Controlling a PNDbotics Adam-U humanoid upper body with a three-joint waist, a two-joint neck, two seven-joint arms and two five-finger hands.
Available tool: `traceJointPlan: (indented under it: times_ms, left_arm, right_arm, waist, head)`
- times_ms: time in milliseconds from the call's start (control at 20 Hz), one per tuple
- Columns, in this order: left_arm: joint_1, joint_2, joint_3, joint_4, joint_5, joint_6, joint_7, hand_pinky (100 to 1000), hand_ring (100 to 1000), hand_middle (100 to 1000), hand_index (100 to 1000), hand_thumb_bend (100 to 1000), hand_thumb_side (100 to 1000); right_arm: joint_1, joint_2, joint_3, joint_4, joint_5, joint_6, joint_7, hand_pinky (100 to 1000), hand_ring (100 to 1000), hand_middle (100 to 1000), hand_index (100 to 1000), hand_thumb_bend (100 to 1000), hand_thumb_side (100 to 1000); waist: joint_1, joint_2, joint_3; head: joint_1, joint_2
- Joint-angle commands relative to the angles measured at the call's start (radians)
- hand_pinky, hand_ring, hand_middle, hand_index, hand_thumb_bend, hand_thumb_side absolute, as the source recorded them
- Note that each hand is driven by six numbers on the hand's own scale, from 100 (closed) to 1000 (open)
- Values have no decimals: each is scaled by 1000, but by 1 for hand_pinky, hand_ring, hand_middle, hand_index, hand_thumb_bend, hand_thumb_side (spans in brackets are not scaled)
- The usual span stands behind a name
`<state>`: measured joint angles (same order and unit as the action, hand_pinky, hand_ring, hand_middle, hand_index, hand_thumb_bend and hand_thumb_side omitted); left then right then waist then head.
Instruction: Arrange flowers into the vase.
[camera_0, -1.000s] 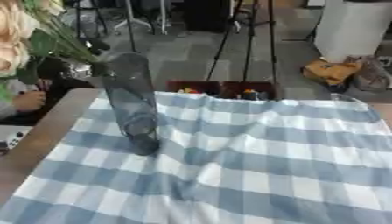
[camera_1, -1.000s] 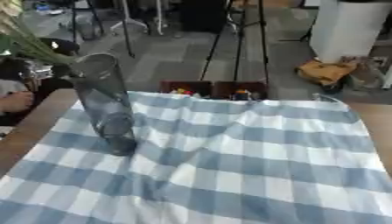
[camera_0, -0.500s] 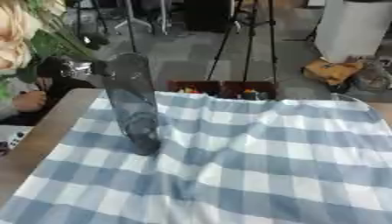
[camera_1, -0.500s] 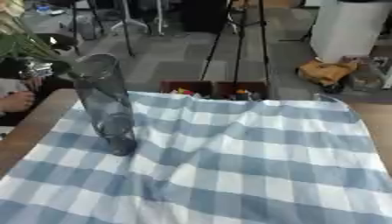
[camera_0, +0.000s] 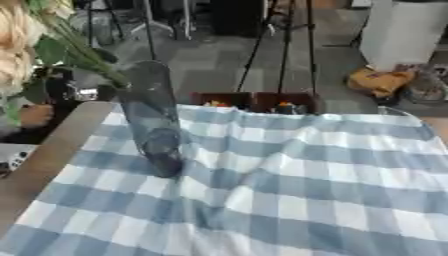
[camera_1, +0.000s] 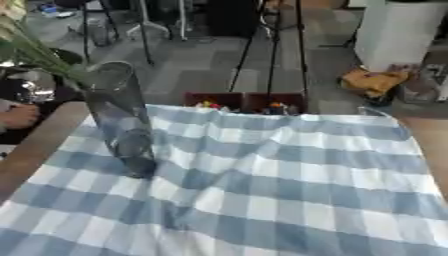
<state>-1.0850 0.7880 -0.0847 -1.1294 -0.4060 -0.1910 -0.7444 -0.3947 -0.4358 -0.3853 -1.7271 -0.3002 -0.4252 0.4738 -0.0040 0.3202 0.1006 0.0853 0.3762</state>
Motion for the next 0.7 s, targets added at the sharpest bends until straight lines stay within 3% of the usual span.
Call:
traceJointPlan:
  times_ms: [50,700]
  left_arm:
    - [-4,49,19,-15,8,-1,2,1000,1000,1000,1000,490,812]
    - [48,81,18,-17,20,13,-10,1000,1000,1000,1000,476,838]
  right_arm:
    - [-5,-17,-9,-27,-3,5,-3,776,540,435,752,100,1000]
    - [-4,-14,-9,-28,-6,8,-10,775,541,435,752,100,1000]
  waist:
    - [0,-26,0]
    - [-6,-31,5]
  head:
    - [-3,-12]
    - [-7,-9]
